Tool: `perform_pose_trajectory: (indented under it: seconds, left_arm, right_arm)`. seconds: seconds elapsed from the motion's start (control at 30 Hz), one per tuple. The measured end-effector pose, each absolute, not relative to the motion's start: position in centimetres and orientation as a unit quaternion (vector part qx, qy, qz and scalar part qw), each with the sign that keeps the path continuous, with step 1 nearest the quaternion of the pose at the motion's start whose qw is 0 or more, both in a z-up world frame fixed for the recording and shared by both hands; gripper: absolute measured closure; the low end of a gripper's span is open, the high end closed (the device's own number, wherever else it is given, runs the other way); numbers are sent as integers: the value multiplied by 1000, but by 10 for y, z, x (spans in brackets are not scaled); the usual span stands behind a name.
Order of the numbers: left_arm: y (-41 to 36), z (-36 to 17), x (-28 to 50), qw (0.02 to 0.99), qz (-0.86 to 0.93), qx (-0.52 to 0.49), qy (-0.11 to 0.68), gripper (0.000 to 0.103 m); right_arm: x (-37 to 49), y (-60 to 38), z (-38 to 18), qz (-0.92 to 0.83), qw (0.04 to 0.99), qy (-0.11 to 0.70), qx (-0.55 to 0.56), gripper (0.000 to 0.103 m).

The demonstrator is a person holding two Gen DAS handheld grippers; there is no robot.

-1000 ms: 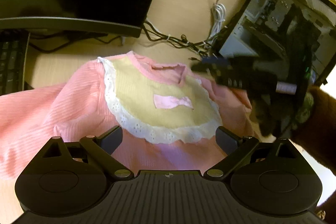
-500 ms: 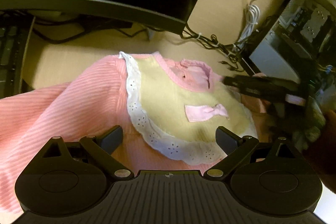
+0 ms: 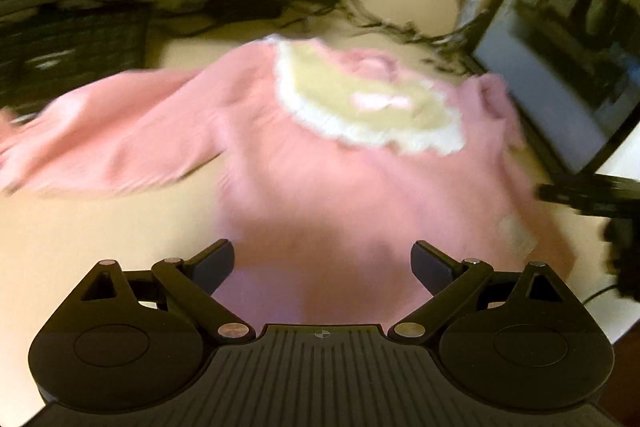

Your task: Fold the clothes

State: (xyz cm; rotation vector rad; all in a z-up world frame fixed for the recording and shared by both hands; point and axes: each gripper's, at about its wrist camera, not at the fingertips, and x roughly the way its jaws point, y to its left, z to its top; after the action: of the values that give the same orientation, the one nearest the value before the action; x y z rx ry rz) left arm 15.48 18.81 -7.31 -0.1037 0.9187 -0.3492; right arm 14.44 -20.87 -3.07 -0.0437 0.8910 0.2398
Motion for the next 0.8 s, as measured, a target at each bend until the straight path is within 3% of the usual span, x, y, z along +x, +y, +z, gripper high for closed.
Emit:
perform_pose_trajectory:
  seconds: [0.03,0.07,0.17,0.2,0.23,0.3,0.37,0.43,0.47,0.5,0.57,0.7,0.8]
  left_arm:
    - [190,-76,148,881,-148,-43,448,27]
    - [192,-79,140,880,-128,-36,455,44]
    - [198,-82,128,885,-95,-55,452,37]
    - [200,-83,127,886,-88,-66,450,33]
    - [200,-85,126,888,-82,-74,446,31]
    - [198,-86,128,893,-74,-76,438,30]
    - [193,-86,128,895,-68,-60,438,35]
    - [187,-85,128,895,-61,-40,439,56]
    - [186,-84,126,895,-58,-28,441,70]
    - [186,-84,122,895,-54,-15,443,75]
    - [187,-84,115,892,-46,7,449,75]
    - [204,-79,105,886,-28,13,463,62]
    - [228,-67,102,890,-20,-35,454,53]
  right_arm:
    - [139,-212,-33,122,891,436,-15,45]
    - [135,-215,-36,129,888,442,-7,45]
    - [125,-215,-41,134,890,436,-18,46]
    - [123,-213,-41,137,891,432,-29,59]
    - [123,-211,-41,140,891,430,-36,81]
    - [121,-210,-37,152,888,433,-38,94]
    - [115,-213,-34,152,887,434,-49,95]
    - [109,-218,-33,146,885,438,-60,95]
    - [106,-221,-34,148,881,444,-66,94]
    - [103,-224,-34,151,880,445,-73,93]
    - [100,-228,-30,155,876,449,-83,86]
    - [105,-235,-14,151,886,430,-81,62]
    - [121,-236,3,153,904,398,-36,38]
